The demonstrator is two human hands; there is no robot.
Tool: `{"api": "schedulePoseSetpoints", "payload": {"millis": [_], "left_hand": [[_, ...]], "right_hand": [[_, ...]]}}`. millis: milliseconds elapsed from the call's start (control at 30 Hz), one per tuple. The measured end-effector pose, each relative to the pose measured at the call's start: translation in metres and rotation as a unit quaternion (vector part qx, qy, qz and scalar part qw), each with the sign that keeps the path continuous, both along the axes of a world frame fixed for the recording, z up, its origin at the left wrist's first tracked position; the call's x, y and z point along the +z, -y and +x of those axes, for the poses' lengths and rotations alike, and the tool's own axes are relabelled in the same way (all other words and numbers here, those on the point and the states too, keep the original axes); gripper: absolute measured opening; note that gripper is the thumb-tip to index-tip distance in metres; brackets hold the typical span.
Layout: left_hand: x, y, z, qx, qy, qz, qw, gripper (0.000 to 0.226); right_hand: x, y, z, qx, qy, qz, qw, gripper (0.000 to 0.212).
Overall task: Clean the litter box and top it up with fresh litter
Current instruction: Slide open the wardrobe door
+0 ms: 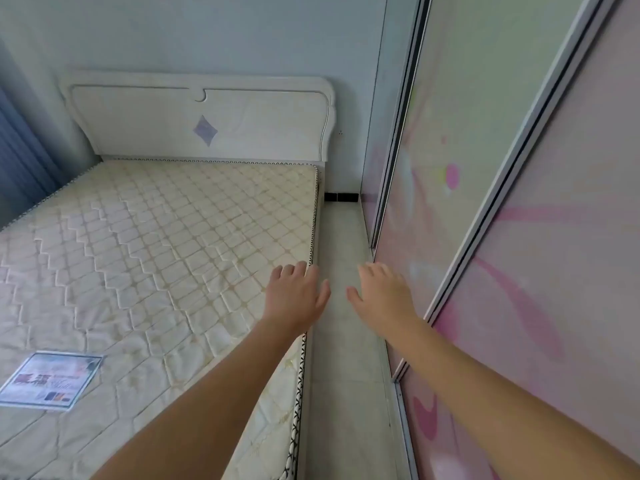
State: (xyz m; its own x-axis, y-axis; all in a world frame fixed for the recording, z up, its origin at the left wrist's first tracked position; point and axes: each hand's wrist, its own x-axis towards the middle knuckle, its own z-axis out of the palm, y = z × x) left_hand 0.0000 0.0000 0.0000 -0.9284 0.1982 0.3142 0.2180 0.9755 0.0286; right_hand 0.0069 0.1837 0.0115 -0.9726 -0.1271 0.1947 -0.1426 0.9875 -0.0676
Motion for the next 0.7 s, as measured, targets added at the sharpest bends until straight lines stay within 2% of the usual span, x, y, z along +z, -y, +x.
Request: {"api": "schedulePoseSetpoints", "payload": {"millis": [100,233,367,567,700], "left_hand": [[-0.016,-0.006,-0.015,0.006,0.024,-0.006,1.0,0.05],[-0.035,-0.019,-0.045,0.016,0.044,-0.02,0.999,0.054],[-0.036,-0.042,-0.088,0.016,0.056,-0.023,0.998,0.056],[-0.038,-0.062,-0.136,0.031,0.034,-0.014,0.999,0.05],[-0.033,-0.069,-0.161,0.027,0.041,-0.027,0.998,0.05]], "right_hand": [[-0.015,-0.005,-0.02,0.013,0.014,0.002,1.0,0.059],[-0.037,-0.023,-0.059,0.032,0.02,0.007,0.999,0.049],[-0.047,-0.045,-0.099,0.034,0.021,-0.004,0.999,0.059],[-0.061,-0.069,-0.15,0.032,0.019,0.01,0.999,0.049],[-0.056,-0.067,-0.171,0.032,0.035,-0.013,0.999,0.054]]}}
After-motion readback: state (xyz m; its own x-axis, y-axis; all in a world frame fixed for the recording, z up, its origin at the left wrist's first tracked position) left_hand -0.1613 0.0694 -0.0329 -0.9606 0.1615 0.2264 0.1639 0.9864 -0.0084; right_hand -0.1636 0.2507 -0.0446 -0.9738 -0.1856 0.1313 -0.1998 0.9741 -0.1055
